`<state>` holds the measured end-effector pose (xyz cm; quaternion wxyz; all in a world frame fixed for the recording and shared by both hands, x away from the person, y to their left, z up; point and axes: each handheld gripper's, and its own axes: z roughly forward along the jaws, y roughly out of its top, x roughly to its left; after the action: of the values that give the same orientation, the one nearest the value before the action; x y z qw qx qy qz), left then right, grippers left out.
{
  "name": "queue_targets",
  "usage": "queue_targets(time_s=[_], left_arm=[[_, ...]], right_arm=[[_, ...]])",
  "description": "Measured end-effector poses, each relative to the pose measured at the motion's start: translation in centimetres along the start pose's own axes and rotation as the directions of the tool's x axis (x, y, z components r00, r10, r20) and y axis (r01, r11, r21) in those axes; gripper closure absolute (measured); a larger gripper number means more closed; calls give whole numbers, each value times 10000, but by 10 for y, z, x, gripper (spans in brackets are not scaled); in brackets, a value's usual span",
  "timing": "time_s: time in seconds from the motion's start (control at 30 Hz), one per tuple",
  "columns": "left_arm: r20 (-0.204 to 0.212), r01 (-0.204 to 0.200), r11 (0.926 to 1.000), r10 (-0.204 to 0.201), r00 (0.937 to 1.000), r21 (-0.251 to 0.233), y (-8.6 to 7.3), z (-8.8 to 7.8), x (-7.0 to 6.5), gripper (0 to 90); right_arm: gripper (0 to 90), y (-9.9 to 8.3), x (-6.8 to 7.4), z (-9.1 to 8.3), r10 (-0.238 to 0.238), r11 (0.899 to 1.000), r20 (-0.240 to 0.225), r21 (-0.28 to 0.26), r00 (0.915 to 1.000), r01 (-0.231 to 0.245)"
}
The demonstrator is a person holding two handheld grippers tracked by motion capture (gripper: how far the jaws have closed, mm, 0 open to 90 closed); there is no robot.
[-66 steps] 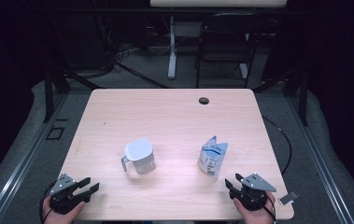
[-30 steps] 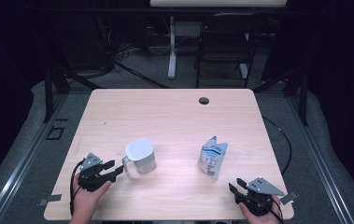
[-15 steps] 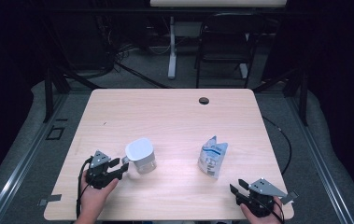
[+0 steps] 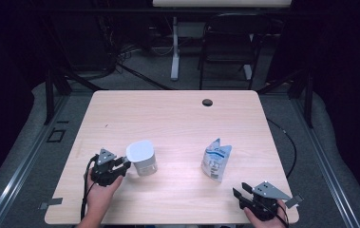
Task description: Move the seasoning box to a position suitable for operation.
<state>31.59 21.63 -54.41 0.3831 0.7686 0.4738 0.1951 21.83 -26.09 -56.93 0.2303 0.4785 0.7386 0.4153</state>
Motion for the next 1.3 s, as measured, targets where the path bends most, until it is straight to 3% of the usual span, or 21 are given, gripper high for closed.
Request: queue_targets(time_s=[0.33,0.9,1.3], left_arm=[[-225,-704,9975,706,9973,73,1,1,-1,692],[-187,-945,9955,947,9953,115,-1,-1,-6,699],[200,-1295,9916,1294,9914,31,-2,-2,-21,704]], right_arm=[[560,-1,-2,1,81,10000,-59,19,9999,-81],[562,-1,-1,0,103,9999,-78,-45,9999,-103],[570,-1,-2,0,93,9999,-102,-43,9999,-94]])
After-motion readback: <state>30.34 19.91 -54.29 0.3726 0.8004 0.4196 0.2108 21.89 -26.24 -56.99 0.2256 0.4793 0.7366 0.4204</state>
